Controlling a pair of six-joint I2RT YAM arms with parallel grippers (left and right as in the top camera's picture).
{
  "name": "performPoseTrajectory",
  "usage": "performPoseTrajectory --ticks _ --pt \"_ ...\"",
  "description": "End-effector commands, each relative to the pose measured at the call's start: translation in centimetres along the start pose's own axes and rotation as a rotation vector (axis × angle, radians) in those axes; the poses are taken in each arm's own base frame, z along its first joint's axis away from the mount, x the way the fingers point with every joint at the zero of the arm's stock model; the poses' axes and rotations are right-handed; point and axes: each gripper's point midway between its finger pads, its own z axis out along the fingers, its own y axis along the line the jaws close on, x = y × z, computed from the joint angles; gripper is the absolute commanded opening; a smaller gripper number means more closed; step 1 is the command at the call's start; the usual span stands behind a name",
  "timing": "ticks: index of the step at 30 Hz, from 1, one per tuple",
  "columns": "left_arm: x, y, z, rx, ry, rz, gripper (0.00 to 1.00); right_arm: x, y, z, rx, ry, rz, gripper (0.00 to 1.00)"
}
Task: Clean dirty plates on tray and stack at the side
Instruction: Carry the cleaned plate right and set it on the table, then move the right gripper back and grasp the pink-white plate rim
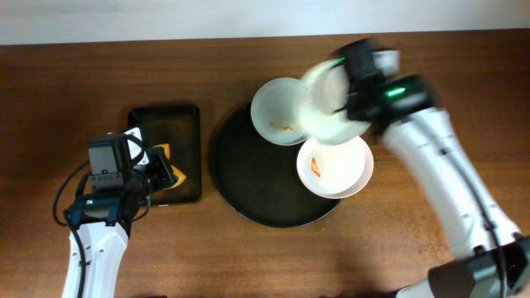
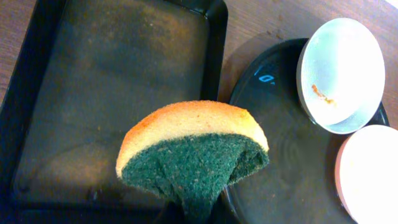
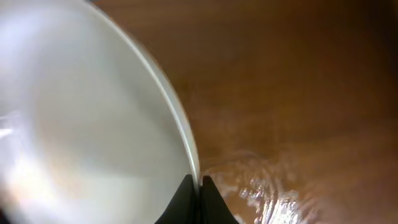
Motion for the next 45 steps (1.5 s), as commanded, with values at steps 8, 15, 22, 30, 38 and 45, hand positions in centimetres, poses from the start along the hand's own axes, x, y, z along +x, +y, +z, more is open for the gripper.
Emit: performPoseTrajectory --ticks 8,15,22,30,38,45 --pt "0.0 -0.1 -0.1 0.012 0.004 0.012 0.0 5.4 -17.6 14.5 -0.139 0.43 0.529 0.04" --pt "0.1 -0.1 -0.1 0.011 0.006 0.012 0.0 9.3 -19.5 21.3 -0.097 0.546 0.561 0.04" --pt "0.1 -0.1 -0.1 0.01 0.005 0.012 0.0 7.0 -18.8 18.1 -0.248 0.544 0.53 0.98" --pt "-0.6 2.4 1.6 -0.117 0.006 0.187 0.0 3.5 -8.1 7.0 -0.545 0.582 0.161 0.87" --pt "1.3 4.5 7.6 -0.143 0.143 0.195 0.0 7.2 0.3 5.5 -0.416 0.693 -0.169 0.8" --pt "1.2 4.4 7.6 -0.142 0.138 0.203 0.0 11.4 0.6 8.9 -0.349 0.78 -0.175 0.67"
